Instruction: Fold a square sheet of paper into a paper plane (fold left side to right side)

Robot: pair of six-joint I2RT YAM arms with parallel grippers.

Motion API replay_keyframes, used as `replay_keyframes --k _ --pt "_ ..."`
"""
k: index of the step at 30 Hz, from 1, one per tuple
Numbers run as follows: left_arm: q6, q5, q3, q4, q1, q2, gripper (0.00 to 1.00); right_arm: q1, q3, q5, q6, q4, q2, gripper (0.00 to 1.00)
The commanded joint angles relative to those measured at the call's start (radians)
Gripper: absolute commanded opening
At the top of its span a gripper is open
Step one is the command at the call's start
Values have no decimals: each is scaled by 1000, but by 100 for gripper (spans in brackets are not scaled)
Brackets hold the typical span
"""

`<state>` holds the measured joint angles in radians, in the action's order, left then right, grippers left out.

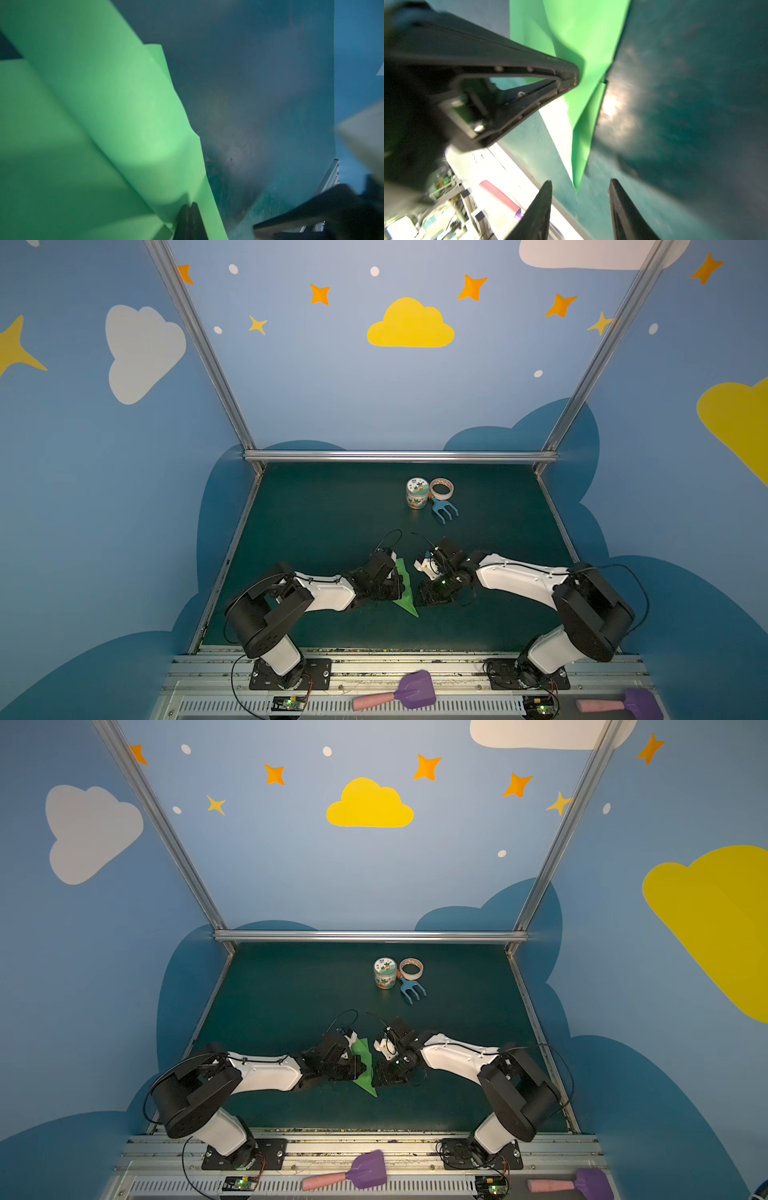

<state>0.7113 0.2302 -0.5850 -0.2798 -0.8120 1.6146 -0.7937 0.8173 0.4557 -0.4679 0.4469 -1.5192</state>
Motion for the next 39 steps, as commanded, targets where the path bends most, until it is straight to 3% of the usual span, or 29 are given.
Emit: replay_keyframes --k 1,17,24,30,39 --pt "0 -65 2 77 7 0 4 4 -22 -54 -17 64 48 44" --pt "11 -81 23 77 7 -21 4 -88 63 -80 -79 6 -68 36" --pt "14 -83 28 73 7 -28 4 -101 68 -80 -80 -14 -117 24" --pt "16 -83 38 69 6 -40 4 -98 80 -90 -75 -2 -121 29" --pt "23 -84 50 59 6 -48 4 -88 144 -96 -61 16 -153 28"
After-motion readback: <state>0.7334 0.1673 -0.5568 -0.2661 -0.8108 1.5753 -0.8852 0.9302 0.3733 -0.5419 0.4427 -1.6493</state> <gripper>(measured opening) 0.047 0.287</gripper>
